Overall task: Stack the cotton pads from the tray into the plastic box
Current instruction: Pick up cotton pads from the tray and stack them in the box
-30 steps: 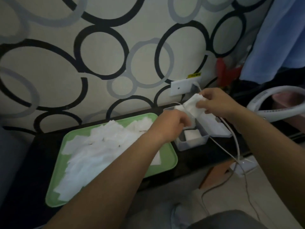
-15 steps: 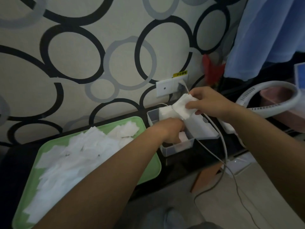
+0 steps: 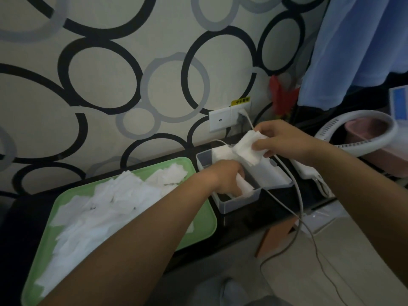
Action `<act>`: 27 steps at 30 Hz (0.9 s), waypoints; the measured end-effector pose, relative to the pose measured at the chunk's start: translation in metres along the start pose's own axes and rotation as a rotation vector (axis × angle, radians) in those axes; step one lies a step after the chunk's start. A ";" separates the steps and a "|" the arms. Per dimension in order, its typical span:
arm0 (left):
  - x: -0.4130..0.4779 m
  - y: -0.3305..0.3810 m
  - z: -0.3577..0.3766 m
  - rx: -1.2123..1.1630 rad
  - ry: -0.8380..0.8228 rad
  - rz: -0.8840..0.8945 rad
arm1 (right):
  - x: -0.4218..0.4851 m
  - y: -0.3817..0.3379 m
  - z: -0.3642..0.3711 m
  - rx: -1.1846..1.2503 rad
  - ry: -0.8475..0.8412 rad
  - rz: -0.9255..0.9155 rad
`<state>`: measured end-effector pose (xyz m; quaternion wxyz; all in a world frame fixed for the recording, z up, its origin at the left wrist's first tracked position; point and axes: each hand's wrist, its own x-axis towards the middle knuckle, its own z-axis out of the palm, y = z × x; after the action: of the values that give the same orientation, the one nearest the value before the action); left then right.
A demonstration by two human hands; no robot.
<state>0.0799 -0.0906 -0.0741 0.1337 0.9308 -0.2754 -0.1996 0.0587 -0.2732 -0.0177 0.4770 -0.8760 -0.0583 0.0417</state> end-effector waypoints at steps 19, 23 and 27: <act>-0.003 -0.012 -0.014 -0.126 0.321 -0.185 | 0.008 0.011 0.033 -0.549 -0.239 -0.080; -0.006 -0.008 -0.010 -0.090 0.355 -0.186 | 0.009 0.005 0.047 -0.783 -0.200 -0.098; -0.008 -0.006 -0.010 -0.112 0.365 -0.188 | 0.010 0.002 0.058 -0.929 -0.197 -0.077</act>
<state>0.0805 -0.0796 -0.0653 0.2135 0.9643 -0.1469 -0.0541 0.0610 -0.2251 -0.0509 0.0281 -0.9856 -0.1481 0.0764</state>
